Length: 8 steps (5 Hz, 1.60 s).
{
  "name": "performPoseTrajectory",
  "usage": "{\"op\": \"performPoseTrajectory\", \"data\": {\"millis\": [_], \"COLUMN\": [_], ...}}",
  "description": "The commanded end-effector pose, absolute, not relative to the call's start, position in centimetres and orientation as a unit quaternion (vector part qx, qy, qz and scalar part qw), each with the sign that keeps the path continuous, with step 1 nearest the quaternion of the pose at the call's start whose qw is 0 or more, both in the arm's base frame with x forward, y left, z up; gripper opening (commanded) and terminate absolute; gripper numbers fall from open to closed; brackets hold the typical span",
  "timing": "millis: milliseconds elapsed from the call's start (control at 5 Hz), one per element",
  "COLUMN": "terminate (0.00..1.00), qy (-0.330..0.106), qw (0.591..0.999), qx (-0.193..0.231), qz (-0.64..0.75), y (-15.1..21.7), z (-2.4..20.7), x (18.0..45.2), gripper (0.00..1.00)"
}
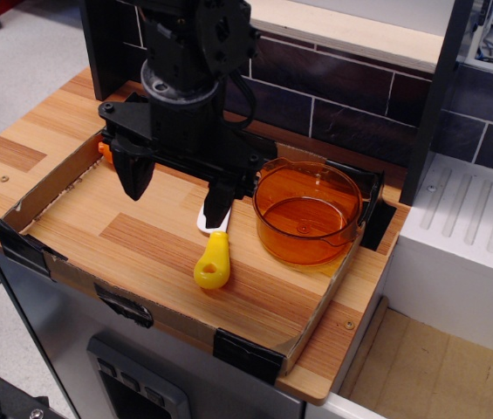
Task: Put carrot in pot
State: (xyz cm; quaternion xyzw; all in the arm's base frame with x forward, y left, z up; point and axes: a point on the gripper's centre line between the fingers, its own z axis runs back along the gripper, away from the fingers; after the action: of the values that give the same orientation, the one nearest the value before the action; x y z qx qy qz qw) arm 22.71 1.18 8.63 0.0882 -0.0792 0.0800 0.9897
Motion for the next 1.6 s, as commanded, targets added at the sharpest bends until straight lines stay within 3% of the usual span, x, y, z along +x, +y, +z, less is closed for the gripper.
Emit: {"op": "performPoseTrajectory", "data": {"millis": [0,400,800,1000,1400], "terminate": [0.0,0.0,0.0,0.0,0.0], "qy": [-0.079,-0.056,-0.043,-0.031,-0.038], "qw": [0.99,0.99,0.971,0.951,0.945], "qx": [0.088,0.093,0.085,0.099,0.104], "qz": [0.08,-0.09,-0.219,-0.292,-0.308], "y": [1.2,7.7,11.2,11.1,10.5], "z": [8.6,11.1,9.6,7.9,6.3], "x": [22.7,27.2,31.1,32.1,33.2], "gripper": [1.0,1.0,1.0,1.0,1.0]}}
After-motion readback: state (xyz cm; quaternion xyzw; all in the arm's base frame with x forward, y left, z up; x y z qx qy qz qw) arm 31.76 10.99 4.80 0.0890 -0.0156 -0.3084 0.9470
